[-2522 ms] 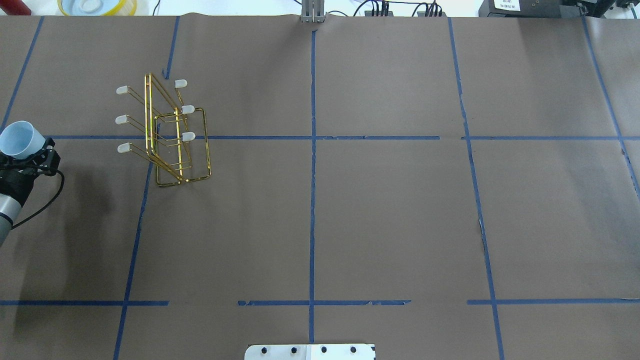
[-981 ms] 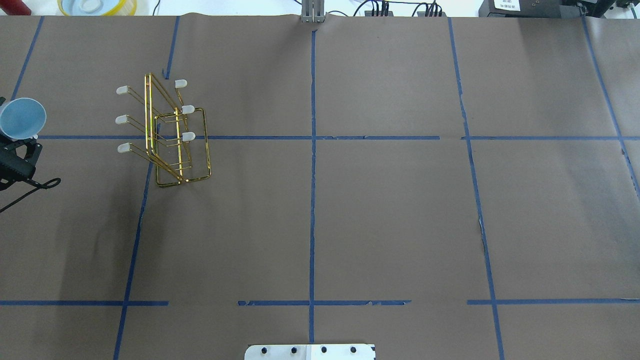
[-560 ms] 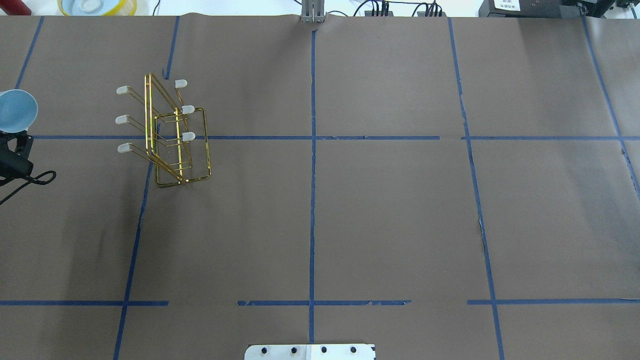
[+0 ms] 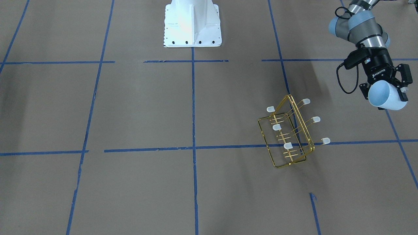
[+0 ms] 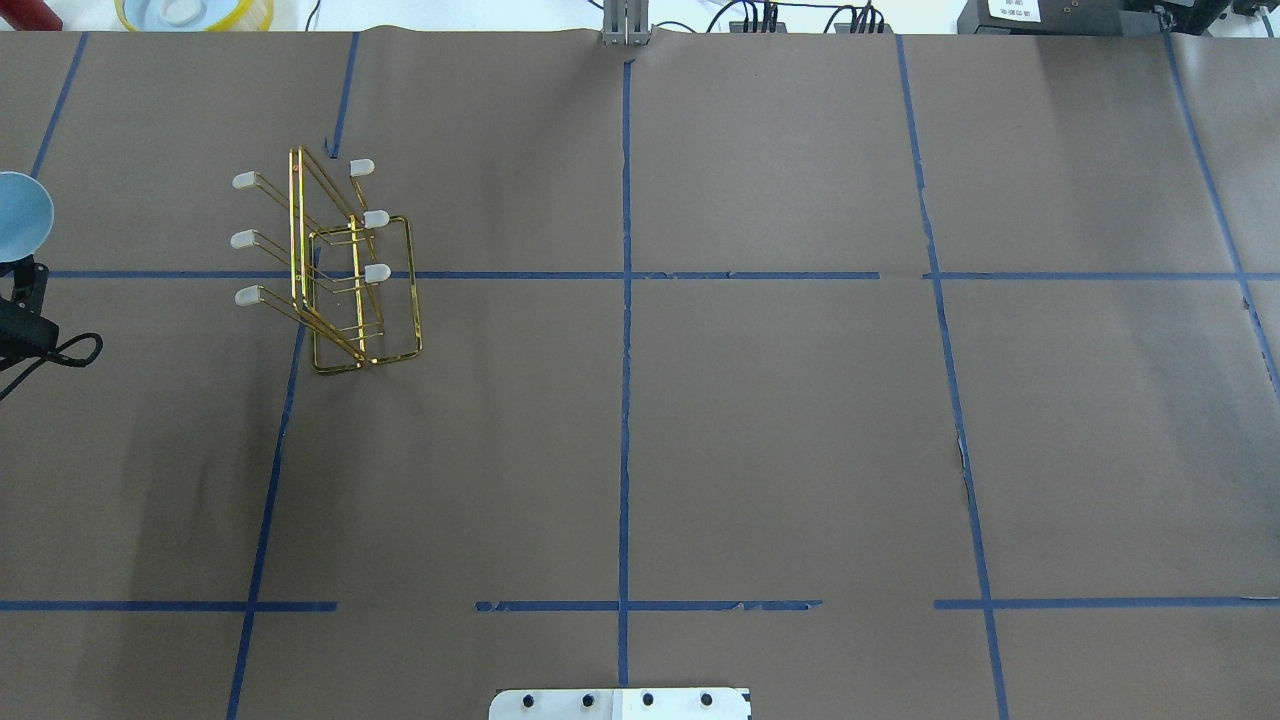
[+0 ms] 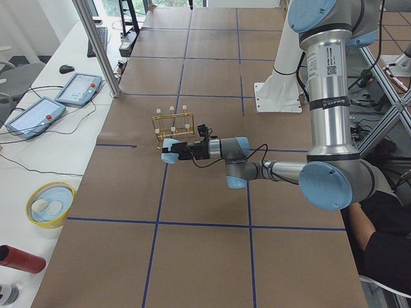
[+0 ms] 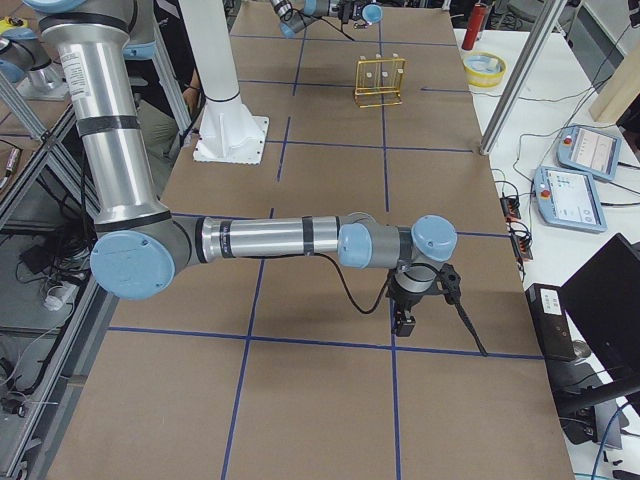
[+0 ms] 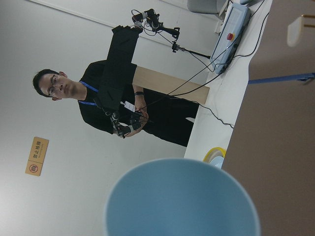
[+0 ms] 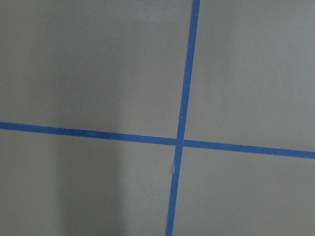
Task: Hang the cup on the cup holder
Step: 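Lift the light blue cup with the left gripper and tilt it sideways, then carry the cup with the left gripper toward the gold rack's pegs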
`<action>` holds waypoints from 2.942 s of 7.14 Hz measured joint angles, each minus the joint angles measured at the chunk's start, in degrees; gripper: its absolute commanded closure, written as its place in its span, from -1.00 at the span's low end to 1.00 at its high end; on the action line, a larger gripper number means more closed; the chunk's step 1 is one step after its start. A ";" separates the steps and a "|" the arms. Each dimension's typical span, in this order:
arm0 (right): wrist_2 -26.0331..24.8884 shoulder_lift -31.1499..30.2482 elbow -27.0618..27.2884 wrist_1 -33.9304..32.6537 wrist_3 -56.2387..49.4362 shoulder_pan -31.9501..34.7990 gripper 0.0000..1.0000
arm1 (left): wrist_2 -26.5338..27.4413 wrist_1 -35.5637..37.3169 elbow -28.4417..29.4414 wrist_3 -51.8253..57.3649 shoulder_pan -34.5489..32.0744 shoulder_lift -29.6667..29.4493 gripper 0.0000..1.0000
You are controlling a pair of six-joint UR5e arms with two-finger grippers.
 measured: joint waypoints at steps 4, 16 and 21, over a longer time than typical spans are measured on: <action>0.00 0.00 0.00 0.00 0.00 -0.01 -1.00 | 9.29 -0.24 -1.37 19.92 4.16 -0.58 1.00; 0.00 0.00 0.00 0.00 0.00 0.00 -1.00 | 28.71 -0.32 0.44 98.11 21.96 -14.32 1.00; 0.00 0.00 0.00 0.00 0.00 -0.02 -1.00 | 31.21 -0.40 1.31 98.31 21.42 -16.58 1.00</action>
